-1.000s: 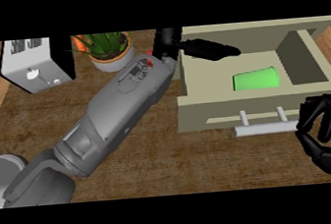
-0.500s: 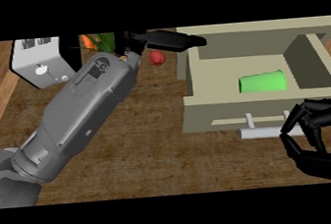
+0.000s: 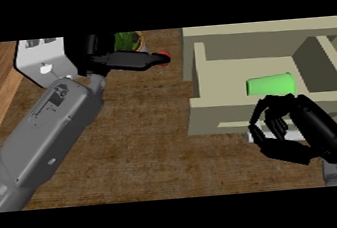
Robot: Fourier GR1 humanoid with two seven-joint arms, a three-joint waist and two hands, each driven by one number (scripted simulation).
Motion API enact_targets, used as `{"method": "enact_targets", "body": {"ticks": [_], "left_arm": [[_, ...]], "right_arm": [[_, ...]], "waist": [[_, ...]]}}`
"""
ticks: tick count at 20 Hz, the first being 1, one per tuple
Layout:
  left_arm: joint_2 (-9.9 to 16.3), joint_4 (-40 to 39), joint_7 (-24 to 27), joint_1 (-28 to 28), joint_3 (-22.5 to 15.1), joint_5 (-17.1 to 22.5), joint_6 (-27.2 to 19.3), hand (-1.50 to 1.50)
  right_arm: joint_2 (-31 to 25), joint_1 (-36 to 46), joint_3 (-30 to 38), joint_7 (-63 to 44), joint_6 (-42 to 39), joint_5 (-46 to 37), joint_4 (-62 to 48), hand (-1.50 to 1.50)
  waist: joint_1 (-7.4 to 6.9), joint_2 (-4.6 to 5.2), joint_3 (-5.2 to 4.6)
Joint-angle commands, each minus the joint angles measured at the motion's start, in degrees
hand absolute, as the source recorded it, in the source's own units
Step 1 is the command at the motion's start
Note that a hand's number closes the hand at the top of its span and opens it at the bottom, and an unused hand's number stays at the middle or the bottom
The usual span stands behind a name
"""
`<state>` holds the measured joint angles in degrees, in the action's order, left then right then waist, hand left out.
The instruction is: Pick up the cup, place it into the drawer and close the drawer
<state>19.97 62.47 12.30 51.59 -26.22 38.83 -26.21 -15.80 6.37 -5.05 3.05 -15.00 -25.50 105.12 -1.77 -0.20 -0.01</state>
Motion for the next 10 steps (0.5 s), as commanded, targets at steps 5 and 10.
{"method": "enact_targets", "body": {"ticks": [5,10], "left_arm": [[5.7,9.4,-0.2,-9.4,2.0,0.4,2.7,-1.50],[11.7,15.9,-1.2,-17.5,6.2,2.5,6.8,-1.50]], "right_arm": [[-0.6,5.7,-10.1,3.9,8.5,-21.4,-16.6,1.50],[1.4,14.0,-10.4,5.6,12.9,-26.7,-30.1,1.50]], "waist": [[-1.19,0.21,0.03],[-0.85,0.20,0.04]]}}
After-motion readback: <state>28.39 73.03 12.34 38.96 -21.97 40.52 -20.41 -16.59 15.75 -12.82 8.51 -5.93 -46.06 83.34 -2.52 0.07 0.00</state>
